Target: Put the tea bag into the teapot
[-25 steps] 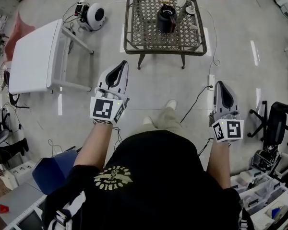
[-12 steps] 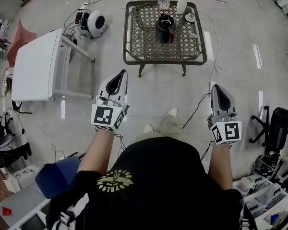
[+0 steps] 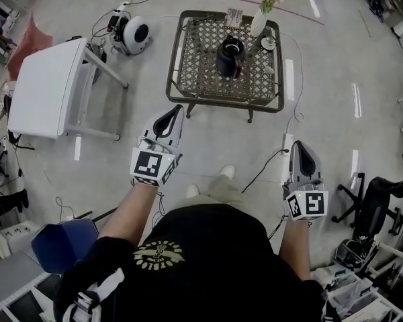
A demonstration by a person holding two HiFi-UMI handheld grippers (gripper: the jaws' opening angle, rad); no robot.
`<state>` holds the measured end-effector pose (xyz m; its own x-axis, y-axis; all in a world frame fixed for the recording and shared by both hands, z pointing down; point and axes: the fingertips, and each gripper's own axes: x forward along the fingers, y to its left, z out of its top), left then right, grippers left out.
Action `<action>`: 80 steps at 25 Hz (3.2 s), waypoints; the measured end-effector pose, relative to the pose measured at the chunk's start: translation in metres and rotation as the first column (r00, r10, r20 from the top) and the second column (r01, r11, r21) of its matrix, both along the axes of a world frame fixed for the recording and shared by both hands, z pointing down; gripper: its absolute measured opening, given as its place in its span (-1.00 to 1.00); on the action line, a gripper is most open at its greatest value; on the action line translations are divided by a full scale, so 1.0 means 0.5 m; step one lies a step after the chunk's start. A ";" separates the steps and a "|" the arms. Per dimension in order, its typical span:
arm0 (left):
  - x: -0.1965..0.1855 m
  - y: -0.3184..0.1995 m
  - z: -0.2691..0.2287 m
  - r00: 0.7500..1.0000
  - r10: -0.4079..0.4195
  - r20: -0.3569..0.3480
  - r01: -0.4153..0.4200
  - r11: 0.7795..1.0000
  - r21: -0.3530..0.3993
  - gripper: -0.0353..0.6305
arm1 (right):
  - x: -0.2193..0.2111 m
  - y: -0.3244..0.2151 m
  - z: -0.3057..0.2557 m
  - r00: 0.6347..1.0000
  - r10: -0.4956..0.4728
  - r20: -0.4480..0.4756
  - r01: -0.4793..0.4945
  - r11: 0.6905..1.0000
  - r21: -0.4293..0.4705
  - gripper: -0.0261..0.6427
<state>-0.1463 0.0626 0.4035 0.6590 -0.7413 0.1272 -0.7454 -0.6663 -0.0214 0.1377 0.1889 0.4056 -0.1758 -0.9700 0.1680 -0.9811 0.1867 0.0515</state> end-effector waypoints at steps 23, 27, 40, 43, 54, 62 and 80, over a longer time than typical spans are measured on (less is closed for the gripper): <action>0.066 -0.091 -0.087 0.982 -0.180 0.055 0.174 0.981 0.088 -0.90 | 0.145 -0.195 -0.018 0.989 -0.135 0.055 0.130 0.988 0.083 -0.90; 0.047 -0.107 -0.073 0.979 -0.193 0.059 0.189 0.979 0.074 -0.90 | 0.140 -0.226 -0.017 0.989 -0.135 0.056 0.130 0.988 0.079 -0.90; 0.055 -0.251 -0.060 0.989 -0.132 0.073 0.128 0.991 0.049 -0.90 | 0.142 -0.321 -0.033 0.996 -0.070 0.053 0.065 0.995 0.079 -0.90; 0.061 -0.278 -0.054 0.990 -0.119 0.076 0.116 0.992 0.041 -0.90 | 0.147 -0.339 -0.026 0.997 -0.057 0.053 0.053 0.996 0.070 -0.90; 0.071 -0.356 -0.031 0.994 -0.052 0.098 0.050 0.999 0.017 -0.90 | 0.125 -0.418 -0.002 0.998 -0.022 0.067 0.019 0.999 0.040 -0.90; 0.060 -0.439 -0.013 0.999 -0.022 0.047 0.023 1.000 -0.016 -0.90 | 0.084 -0.489 -0.032 1.000 -0.023 0.017 0.023 0.999 0.042 -0.90; 0.127 -0.573 0.022 0.991 0.129 0.034 -0.128 0.991 -0.038 -0.90 | 0.102 -0.541 -0.014 0.994 0.109 0.016 -0.108 0.994 -0.015 -0.90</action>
<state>-0.0825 -0.2240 0.4145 0.7428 -0.6454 0.1779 -0.6529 -0.7572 -0.0213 0.1888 -0.0818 0.3985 -0.0727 -0.9811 0.1791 -0.9963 0.0797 0.0326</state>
